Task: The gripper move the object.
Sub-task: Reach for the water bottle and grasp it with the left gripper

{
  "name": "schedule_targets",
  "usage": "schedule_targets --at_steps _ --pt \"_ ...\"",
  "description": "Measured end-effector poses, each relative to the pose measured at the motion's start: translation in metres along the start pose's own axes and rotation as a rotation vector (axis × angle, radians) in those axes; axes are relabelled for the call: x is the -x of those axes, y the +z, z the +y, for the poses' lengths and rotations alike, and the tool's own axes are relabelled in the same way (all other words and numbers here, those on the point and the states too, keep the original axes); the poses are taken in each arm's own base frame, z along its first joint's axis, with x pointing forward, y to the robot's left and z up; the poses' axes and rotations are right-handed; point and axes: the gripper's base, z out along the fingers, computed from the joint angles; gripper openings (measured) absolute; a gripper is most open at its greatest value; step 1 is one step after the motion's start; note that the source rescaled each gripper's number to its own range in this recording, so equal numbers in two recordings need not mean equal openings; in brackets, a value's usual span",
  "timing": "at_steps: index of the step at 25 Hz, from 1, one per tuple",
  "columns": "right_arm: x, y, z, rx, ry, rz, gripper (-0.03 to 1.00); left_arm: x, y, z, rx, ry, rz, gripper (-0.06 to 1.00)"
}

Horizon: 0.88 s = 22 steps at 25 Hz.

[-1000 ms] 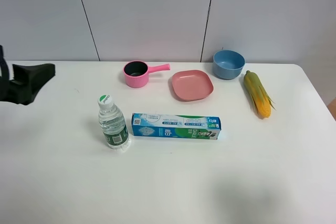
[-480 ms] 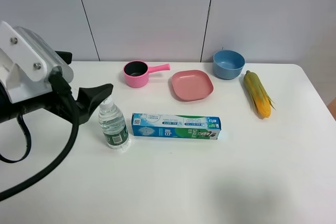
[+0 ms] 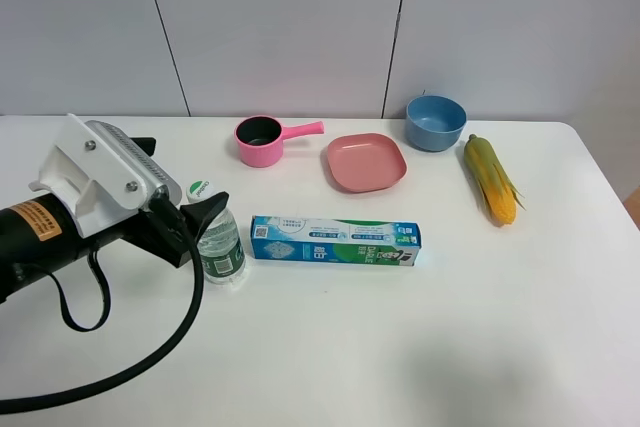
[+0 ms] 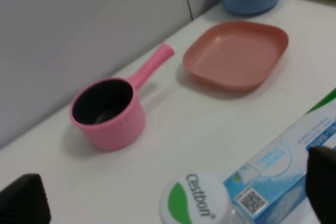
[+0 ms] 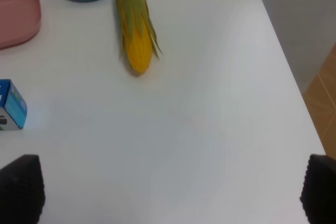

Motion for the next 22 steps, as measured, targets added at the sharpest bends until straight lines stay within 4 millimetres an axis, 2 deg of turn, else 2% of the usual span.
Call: schedule_targets --at_steps 7,22 --pt "0.000 0.000 0.000 0.000 0.000 0.000 1.00 -0.018 0.019 -0.005 -0.013 -0.096 0.069 1.00" --pt "0.000 0.000 0.000 0.000 0.000 0.000 1.00 -0.055 0.038 -0.013 -0.022 -0.153 0.220 1.00"
